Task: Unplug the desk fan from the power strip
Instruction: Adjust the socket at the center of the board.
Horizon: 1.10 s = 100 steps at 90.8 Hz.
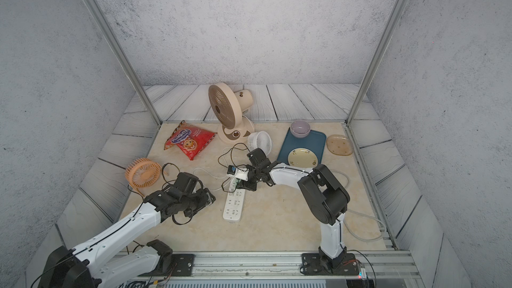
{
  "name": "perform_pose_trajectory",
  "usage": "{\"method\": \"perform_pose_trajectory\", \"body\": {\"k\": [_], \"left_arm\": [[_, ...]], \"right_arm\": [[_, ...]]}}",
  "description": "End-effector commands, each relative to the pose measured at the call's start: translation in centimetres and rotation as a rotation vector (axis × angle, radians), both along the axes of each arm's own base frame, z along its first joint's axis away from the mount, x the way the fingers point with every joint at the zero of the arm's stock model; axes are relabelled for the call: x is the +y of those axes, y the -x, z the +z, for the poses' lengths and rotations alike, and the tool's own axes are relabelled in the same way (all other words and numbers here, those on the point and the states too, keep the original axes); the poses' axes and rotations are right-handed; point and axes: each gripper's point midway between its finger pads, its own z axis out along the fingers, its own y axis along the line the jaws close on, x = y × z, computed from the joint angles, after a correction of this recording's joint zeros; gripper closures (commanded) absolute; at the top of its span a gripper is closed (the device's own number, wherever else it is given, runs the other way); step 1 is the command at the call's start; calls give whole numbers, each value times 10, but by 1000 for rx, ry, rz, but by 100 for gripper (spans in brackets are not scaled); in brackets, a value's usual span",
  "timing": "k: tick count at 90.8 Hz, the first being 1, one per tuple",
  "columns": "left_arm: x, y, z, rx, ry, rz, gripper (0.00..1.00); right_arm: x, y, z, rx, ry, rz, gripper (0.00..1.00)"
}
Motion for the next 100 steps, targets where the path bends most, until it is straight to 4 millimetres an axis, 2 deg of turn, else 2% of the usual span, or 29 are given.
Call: {"method": "perform_pose_trajectory", "body": {"k": [1, 25, 42, 52, 57, 64, 78, 82, 89, 100], "left_arm": [[15, 6, -1, 4, -45, 38, 28], [16, 14, 7, -25, -28, 5, 26], [22, 24, -2, 10, -47, 16, 24], [23, 21, 1, 18, -16, 86, 25], [22, 17, 9, 10, 16, 139, 29], [23, 15, 17, 25, 65, 247, 44], [7, 8, 5, 84, 251, 428, 65], [1, 4, 1, 98, 294, 457, 67], [-8, -4, 3, 98, 333, 483, 79], [-25, -21, 7, 86, 374, 479, 84]], "right_arm": [[0, 11, -7, 1, 20, -32, 78], [11, 13, 6, 16, -73, -213, 99], [18, 7, 6, 52, -53, -422, 100], [17, 1, 8, 81, -61, -560, 100], [14, -1, 5, 109, -48, -630, 100], [10, -2, 1, 133, -25, -702, 100], [14, 4, -1, 143, -25, -723, 100], [15, 5, 0, 146, -27, -720, 100], [16, 7, 0, 163, -33, -719, 100], [18, 11, -3, 189, -26, -710, 100]]}}
